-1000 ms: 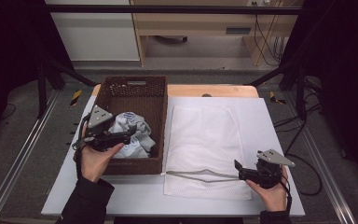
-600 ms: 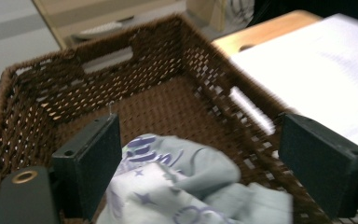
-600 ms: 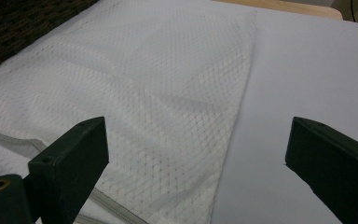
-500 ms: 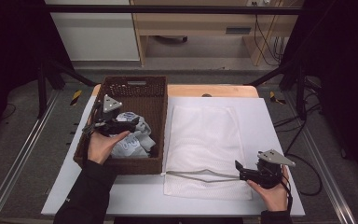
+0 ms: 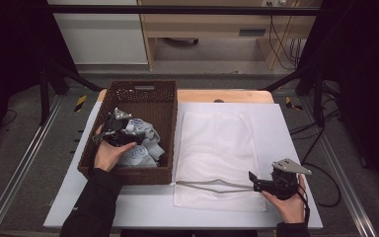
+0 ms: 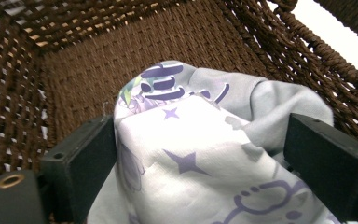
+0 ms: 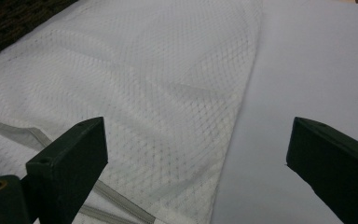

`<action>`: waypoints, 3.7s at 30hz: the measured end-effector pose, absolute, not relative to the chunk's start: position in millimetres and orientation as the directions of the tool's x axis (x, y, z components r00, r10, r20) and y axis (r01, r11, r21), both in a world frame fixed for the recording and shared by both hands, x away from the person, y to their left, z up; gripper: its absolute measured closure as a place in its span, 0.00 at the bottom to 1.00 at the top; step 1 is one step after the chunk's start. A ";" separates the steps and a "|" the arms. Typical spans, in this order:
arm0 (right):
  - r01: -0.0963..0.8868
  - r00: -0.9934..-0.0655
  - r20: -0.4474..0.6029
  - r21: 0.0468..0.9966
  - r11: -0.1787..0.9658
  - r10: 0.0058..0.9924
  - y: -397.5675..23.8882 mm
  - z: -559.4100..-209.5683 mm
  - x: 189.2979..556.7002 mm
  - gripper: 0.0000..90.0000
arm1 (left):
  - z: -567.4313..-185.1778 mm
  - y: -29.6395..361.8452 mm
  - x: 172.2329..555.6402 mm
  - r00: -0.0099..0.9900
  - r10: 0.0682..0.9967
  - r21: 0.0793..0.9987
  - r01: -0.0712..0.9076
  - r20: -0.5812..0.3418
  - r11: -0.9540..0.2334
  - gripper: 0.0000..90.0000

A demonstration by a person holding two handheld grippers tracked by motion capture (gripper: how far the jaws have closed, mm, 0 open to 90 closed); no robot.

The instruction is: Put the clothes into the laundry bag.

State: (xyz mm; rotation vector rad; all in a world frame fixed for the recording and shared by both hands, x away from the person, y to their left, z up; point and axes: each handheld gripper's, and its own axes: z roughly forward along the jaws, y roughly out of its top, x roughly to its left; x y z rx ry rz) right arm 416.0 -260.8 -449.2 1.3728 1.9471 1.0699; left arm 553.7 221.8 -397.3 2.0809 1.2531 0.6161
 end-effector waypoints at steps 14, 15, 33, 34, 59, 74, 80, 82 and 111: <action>0.545 -0.336 0.019 0.819 0.178 0.942 -264.7 -455.9 418.8 0.07 | -419.1 220.5 563.8 0.453 0.891 0.610 0.696 0.035 -0.378 0.11; 0.546 -0.337 0.018 0.818 0.179 0.941 -264.8 -456.0 418.8 0.07 | -420.0 220.1 564.2 0.452 0.891 0.603 0.701 0.037 -0.381 0.11; 0.542 -0.322 0.020 0.824 0.166 0.947 -266.8 -456.7 418.7 0.07 | -431.0 206.8 565.6 0.491 0.871 0.490 0.757 0.012 -0.433 0.47; 0.542 -0.321 0.021 0.824 0.165 0.947 -266.8 -456.7 418.7 0.07 | -429.9 206.2 565.7 0.490 0.871 0.474 0.764 0.014 -0.438 0.47; 0.540 -0.325 0.038 0.828 0.153 0.945 -270.0 -455.1 417.3 0.09 | -394.6 220.8 544.9 0.422 0.906 0.719 0.627 0.011 -0.301 0.79; 0.527 -0.327 0.027 0.835 0.159 0.945 -270.5 -454.6 417.2 0.10 | -363.1 238.8 527.1 0.377 0.923 0.890 0.444 -0.079 -0.105 0.79; 0.525 -0.331 0.022 0.835 0.164 0.943 -270.4 -454.9 417.5 0.10 | -340.7 235.5 514.5 0.387 0.918 0.928 0.366 -0.080 -0.073 0.79; 0.524 -0.330 0.023 0.836 0.163 0.944 -270.4 -454.6 417.3 0.10 | -331.0 233.2 509.3 0.399 0.914 0.939 0.334 -0.066 -0.078 0.79; 0.490 -0.337 0.025 0.858 0.153 0.941 -267.8 -442.1 410.2 0.10 | -242.0 134.8 444.3 0.629 0.775 0.986 0.084 0.058 -0.142 0.79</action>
